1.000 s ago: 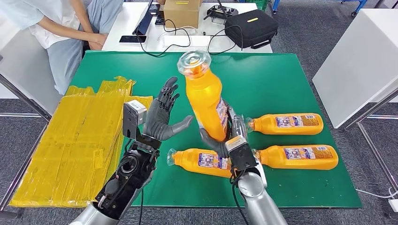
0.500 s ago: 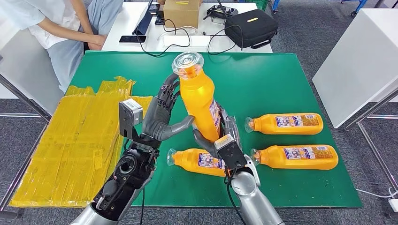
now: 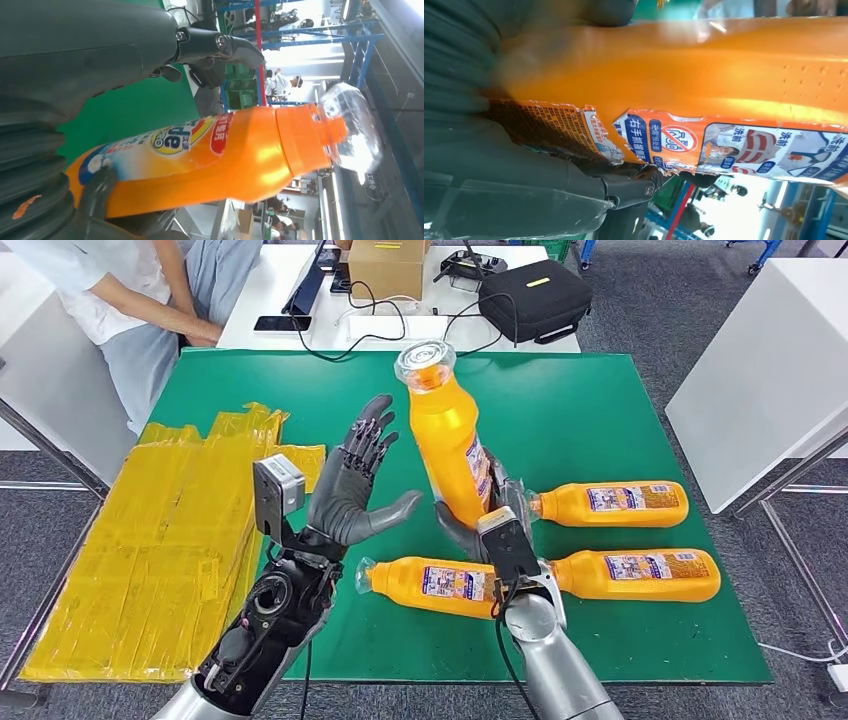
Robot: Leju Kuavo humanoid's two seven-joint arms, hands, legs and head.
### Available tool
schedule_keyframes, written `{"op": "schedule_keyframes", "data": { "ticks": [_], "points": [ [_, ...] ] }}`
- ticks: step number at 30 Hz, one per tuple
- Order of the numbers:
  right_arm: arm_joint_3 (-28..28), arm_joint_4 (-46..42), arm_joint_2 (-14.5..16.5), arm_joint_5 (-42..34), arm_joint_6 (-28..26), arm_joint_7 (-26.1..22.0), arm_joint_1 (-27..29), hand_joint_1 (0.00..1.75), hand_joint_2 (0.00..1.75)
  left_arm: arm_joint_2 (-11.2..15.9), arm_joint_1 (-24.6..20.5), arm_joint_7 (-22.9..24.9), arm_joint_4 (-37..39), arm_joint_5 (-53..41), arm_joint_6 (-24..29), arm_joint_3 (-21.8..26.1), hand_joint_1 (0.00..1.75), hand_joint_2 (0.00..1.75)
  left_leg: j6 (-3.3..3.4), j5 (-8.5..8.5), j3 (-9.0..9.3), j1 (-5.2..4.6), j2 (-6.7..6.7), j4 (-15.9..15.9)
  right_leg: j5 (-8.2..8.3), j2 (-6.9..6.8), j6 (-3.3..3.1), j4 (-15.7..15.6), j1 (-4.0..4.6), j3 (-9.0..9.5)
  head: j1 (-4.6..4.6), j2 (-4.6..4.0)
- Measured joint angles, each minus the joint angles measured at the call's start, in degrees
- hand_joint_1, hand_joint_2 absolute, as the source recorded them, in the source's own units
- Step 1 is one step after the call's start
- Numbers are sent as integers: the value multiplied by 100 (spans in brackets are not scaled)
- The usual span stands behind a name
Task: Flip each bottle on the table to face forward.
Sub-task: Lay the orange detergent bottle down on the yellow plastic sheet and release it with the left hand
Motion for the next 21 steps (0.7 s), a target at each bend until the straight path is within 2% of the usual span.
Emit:
{"op": "schedule_keyframes", "data": {
  "ticks": [12,21],
  "points": [
    [4,230,84,185,27,5,-58,175,175,0,56,0,-45,-19,-36,-38,0,175,0,0,-1,0,0,0,-1,0,0,0,0,0,0,0],
    [486,315,141,1269,-201,-19,-71,175,175,0,56,-3,-44,1,-29,-18,0,175,0,0,-1,2,0,0,-1,0,-1,1,2,-1,-1,0]
  ]
}}
